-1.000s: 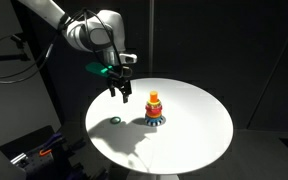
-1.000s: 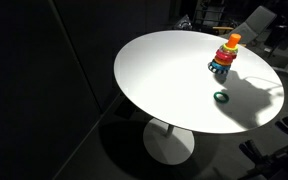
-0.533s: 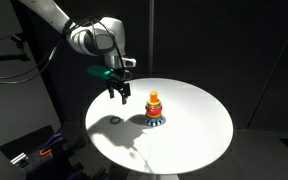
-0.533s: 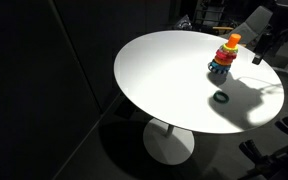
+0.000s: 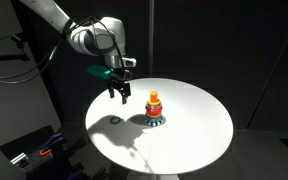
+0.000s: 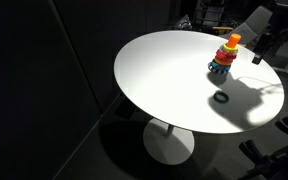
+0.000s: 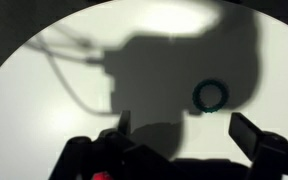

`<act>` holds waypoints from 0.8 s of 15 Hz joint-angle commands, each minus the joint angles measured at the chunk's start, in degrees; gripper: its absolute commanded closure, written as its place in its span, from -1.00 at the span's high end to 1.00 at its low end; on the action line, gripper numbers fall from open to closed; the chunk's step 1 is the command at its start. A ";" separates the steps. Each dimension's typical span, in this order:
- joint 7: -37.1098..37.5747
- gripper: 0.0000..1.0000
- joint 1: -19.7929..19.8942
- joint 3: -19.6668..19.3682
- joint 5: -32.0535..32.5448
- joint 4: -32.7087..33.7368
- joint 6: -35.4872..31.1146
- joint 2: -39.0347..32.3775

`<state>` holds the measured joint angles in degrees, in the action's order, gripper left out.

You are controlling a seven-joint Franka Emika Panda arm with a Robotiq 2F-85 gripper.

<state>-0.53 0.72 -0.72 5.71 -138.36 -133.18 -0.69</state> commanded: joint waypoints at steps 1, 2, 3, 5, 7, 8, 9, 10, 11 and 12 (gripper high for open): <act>-1.88 1.00 -0.28 0.32 -0.44 0.05 -1.69 -0.43; -2.03 1.00 -0.45 0.56 -0.29 0.15 -2.40 -0.84; -2.52 1.00 -0.59 0.82 -0.40 0.26 -3.22 -1.35; -3.56 1.00 -1.00 1.40 -0.65 0.31 -5.30 -2.42; -4.32 1.00 -1.53 1.98 -0.93 0.33 -6.96 -3.50; -4.54 1.00 -1.77 2.29 -1.03 0.29 -7.66 -4.05; -4.85 1.00 -1.93 2.59 -1.27 0.27 -8.18 -4.54; -5.21 1.00 -2.12 2.91 -1.44 0.16 -8.61 -5.11; -5.51 1.00 -2.27 3.17 -1.52 0.04 -8.96 -5.56; -5.80 1.00 -2.42 3.38 -1.57 -0.06 -9.25 -6.07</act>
<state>-3.78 -1.41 2.15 5.63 -138.36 -141.01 -5.62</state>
